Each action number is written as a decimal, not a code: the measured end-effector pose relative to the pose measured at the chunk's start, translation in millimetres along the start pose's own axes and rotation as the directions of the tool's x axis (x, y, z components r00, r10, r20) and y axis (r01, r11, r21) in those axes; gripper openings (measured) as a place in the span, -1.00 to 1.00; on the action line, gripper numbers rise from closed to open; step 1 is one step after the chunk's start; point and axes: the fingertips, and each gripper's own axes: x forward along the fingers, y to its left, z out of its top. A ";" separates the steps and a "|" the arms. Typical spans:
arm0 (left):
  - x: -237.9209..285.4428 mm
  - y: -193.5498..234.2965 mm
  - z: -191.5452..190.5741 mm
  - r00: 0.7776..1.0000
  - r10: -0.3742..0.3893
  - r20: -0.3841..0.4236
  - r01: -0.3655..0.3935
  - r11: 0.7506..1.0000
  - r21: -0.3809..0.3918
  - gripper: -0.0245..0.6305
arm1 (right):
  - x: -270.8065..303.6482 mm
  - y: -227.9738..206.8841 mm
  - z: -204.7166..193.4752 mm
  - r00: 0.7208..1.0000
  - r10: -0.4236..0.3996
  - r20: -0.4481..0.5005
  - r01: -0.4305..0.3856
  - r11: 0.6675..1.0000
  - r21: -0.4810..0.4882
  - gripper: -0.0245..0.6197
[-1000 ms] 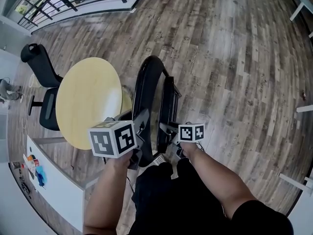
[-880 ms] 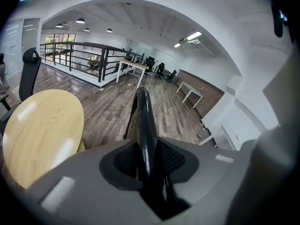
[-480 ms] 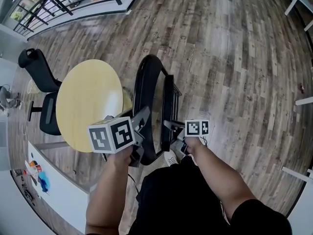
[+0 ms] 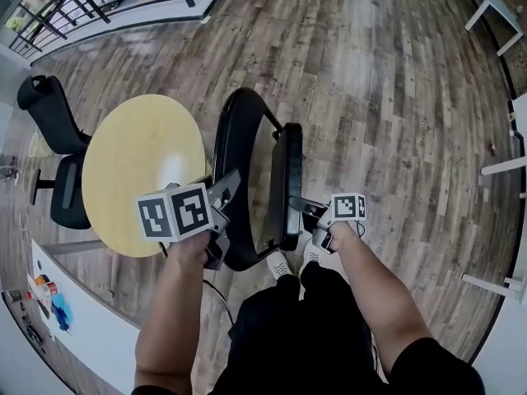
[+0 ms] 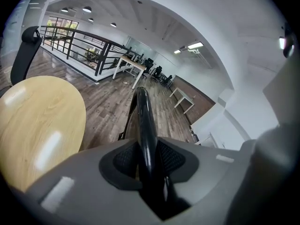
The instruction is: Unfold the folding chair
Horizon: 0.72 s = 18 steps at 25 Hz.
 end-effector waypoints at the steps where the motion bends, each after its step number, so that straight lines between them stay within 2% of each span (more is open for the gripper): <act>1: 0.4 4.3 -0.7 1.000 0.004 0.004 -0.004 1.000 -0.004 -0.61 | -6.9 -4.3 2.1 1.000 0.003 0.006 -0.003 1.000 0.017 -0.70; 5: 5.7 14.3 -6.4 1.000 -0.001 0.011 0.001 1.000 -0.021 -0.62 | -41.0 -25.6 10.7 1.000 0.008 0.005 -0.008 0.999 0.032 -0.64; 8: 8.2 15.0 -9.3 1.000 -0.015 0.014 0.015 0.999 -0.032 -0.62 | -58.1 -29.8 17.4 0.999 -0.011 -0.031 0.009 0.998 -0.067 -0.60; 10: 8.1 15.6 -9.9 1.000 -0.022 0.013 0.023 0.999 -0.034 -0.62 | -64.3 -28.3 18.7 0.998 -0.027 -0.053 0.020 0.992 -0.128 -0.43; 12: 8.6 16.2 -9.1 0.999 -0.029 0.013 0.030 0.999 -0.034 -0.62 | -71.6 -36.1 17.8 0.994 -0.088 -0.063 0.079 0.988 -0.132 -0.33; 15: 11.0 15.9 -10.9 0.999 -0.030 0.018 0.030 0.999 -0.036 -0.62 | -84.7 -54.3 17.1 0.975 -0.199 -0.096 0.181 0.969 -0.168 -0.33; 18: 17.5 9.6 -16.7 0.999 -0.033 0.018 0.034 0.999 -0.041 -0.62 | -104.6 -73.1 19.9 0.963 -0.242 -0.114 0.222 0.961 -0.167 -0.33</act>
